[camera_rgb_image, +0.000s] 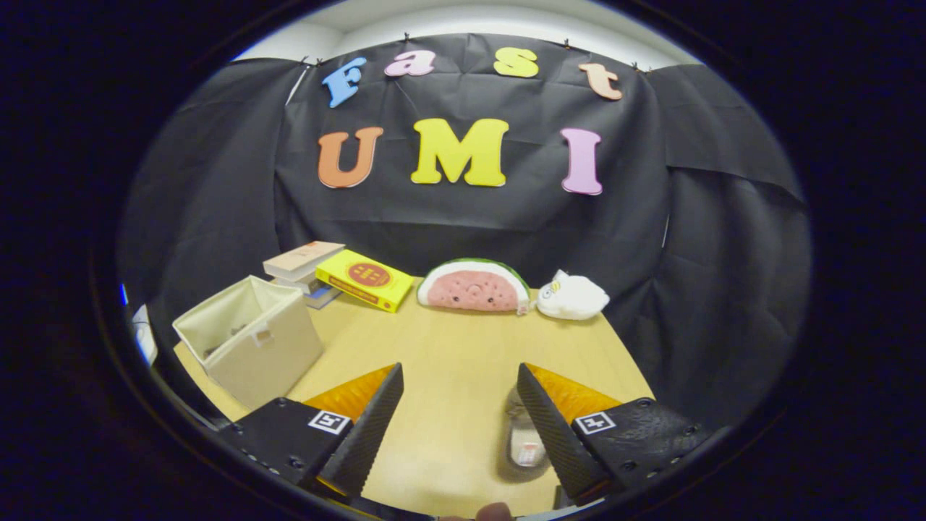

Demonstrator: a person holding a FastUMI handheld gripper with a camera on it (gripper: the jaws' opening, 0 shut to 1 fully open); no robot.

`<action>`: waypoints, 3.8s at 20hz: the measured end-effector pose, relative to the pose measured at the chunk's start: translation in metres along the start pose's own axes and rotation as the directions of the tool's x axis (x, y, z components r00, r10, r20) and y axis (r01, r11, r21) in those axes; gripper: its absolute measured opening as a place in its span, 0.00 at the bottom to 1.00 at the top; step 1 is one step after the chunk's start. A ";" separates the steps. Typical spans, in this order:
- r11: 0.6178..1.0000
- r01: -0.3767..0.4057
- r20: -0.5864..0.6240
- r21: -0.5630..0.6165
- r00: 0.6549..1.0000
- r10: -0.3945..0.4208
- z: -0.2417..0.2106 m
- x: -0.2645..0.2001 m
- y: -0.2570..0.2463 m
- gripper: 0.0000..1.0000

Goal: Open the storage box then place both shoes into the box .Put the left shoe in first, then the right shoe, with the right side of both shoes facing outward in a uniform manner.

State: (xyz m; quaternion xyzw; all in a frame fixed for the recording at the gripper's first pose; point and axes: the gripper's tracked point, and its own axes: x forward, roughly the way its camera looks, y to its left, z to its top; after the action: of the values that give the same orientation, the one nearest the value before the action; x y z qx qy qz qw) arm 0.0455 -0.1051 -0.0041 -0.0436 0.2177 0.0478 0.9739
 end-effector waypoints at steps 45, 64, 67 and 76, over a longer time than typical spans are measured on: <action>0.961 0.025 -0.292 0.277 0.955 0.059 -0.107 0.075 -0.043 0.00; 0.915 -0.249 -0.155 0.318 0.938 0.310 0.065 0.025 0.298 0.00; 0.903 -0.237 -0.133 0.358 0.944 0.300 0.071 0.030 0.329 0.00; 0.866 -0.155 -0.191 0.476 0.943 0.274 0.028 0.053 0.384 0.00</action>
State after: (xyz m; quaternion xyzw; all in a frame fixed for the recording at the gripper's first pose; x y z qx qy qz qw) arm 0.0614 0.2828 -0.0265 0.2043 0.3481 0.0986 0.9096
